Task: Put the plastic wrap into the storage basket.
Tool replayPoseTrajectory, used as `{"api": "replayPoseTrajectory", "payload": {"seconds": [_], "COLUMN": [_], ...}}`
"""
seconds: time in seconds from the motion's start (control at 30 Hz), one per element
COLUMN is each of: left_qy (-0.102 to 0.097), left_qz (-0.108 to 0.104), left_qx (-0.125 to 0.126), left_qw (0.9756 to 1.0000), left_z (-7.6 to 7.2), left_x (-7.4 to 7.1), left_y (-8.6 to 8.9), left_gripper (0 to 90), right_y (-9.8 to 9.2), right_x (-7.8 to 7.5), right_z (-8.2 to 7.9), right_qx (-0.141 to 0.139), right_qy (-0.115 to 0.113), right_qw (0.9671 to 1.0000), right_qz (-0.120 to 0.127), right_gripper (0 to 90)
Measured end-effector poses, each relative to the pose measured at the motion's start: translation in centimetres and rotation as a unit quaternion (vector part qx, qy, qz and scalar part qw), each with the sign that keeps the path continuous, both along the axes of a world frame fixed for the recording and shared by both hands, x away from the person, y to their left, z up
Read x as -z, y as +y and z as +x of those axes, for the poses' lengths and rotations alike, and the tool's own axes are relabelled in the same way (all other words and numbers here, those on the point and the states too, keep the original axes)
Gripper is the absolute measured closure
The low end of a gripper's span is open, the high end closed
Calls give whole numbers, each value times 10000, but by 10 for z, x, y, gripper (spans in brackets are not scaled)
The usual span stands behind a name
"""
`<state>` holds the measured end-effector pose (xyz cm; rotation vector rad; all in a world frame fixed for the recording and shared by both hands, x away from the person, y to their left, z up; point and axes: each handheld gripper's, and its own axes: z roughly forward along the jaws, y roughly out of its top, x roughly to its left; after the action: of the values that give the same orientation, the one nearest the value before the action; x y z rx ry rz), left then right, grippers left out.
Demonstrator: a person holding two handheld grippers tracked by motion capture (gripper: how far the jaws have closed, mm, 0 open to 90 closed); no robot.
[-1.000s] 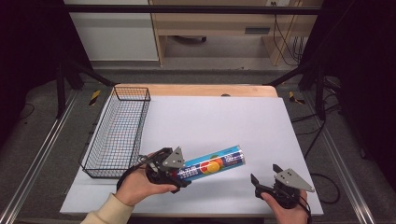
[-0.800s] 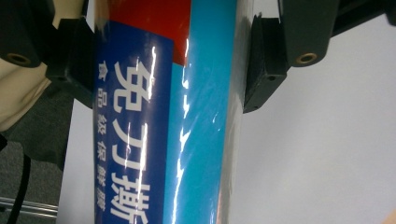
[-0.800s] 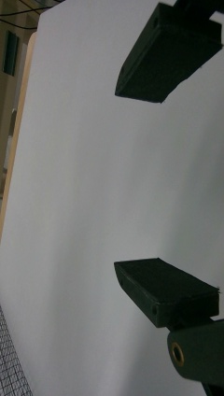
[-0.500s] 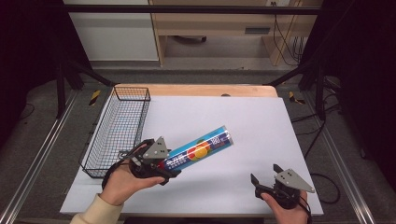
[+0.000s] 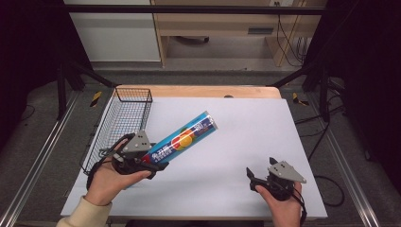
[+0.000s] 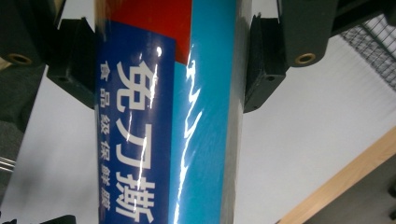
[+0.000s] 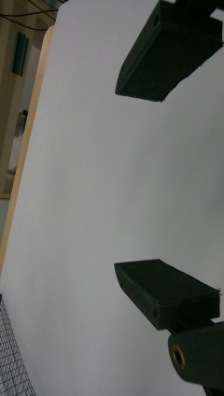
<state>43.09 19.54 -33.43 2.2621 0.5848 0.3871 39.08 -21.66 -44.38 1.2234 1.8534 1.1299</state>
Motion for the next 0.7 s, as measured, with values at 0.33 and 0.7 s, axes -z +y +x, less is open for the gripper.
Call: {"api": "replayPoseTrajectory", "payload": {"seconds": [0.33,0.7], "left_qy": [-107,-166], "left_qz": [-105,-85], "left_qx": [-526,-936], "left_qw": [9985,9954], "left_z": [0,-11], "left_x": [-14,-14], "left_y": [29,46], "left_gripper": [317,318], "right_y": [6,-8], "right_x": [7,0], "right_z": [8,-2], "right_qx": [28,188], "right_qy": [-163,-299], "right_qw": [9998,9992], "right_qz": [69,187], "right_gripper": [123,125]}}
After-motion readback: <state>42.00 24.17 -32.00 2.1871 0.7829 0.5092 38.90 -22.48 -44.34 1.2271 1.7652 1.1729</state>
